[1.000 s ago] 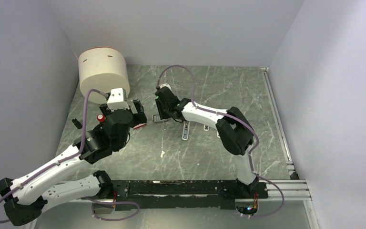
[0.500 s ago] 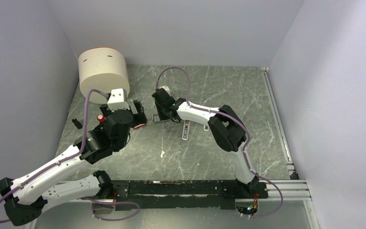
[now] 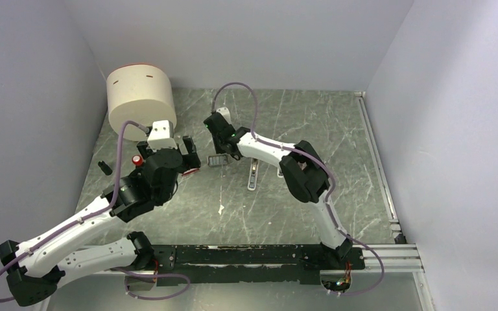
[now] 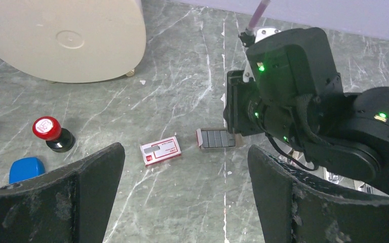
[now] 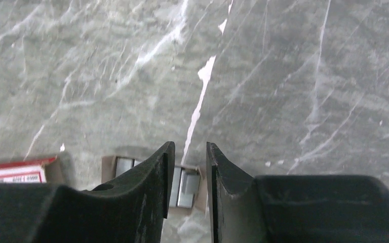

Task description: Load the staples into the stapler

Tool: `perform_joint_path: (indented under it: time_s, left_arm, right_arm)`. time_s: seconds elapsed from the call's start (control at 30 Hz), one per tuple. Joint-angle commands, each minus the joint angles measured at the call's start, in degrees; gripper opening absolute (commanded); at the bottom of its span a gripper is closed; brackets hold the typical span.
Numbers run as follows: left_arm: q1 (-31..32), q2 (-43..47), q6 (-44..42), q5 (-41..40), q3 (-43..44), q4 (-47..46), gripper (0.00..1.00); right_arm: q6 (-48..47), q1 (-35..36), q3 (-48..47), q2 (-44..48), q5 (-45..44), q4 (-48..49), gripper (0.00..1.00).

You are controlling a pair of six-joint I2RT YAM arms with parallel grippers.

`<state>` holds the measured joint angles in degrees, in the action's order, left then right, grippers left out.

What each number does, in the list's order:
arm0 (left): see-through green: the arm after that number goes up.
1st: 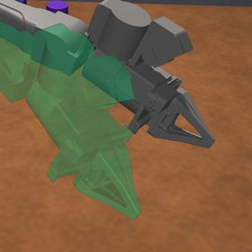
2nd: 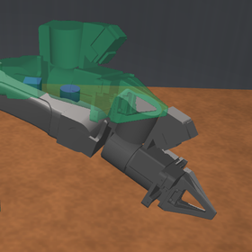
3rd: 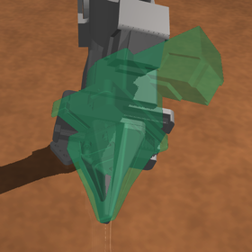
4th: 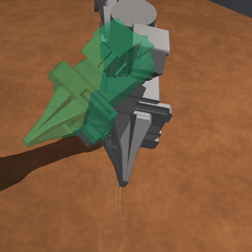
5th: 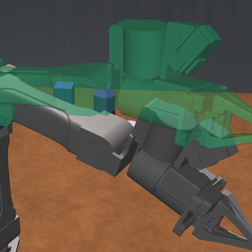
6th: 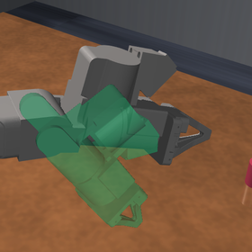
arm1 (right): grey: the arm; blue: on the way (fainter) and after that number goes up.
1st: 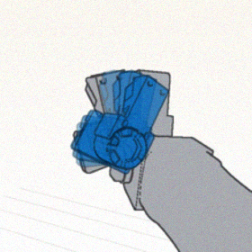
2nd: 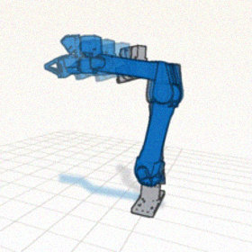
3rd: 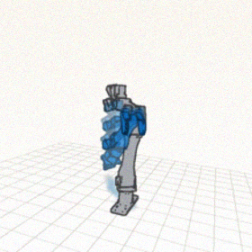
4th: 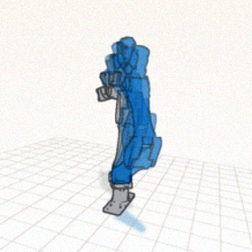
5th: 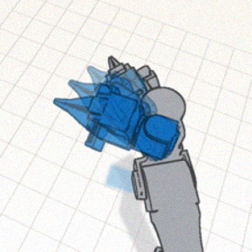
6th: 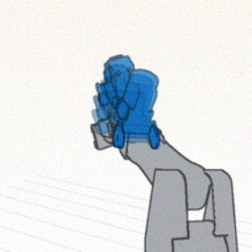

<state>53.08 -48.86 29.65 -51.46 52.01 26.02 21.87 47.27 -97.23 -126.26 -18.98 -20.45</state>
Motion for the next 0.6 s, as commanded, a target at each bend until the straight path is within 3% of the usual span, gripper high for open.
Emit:
perform_joint_path:
  time_s: [0.0, 0.27, 0.57]
  left_arm:
    - [-0.2, -0.4, 0.6, -1.2, 0.0, 0.0, 0.95]
    - [-0.2, -0.2, 0.3, -1.2, 0.1, -0.1, 0.95]
    - [-0.2, -0.1, 0.3, -1.0, 0.1, -0.2, 0.95]
  right_arm:
    - [-0.4, -0.7, -4.6, -4.5, -3.1, -3.2, 0.33]
    - [-1.7, -0.8, -6.0, -6.3, -1.9, -5.4, 0.32]
    - [-0.7, -0.7, -1.9, -2.1, 1.7, -9.3, 0.29]
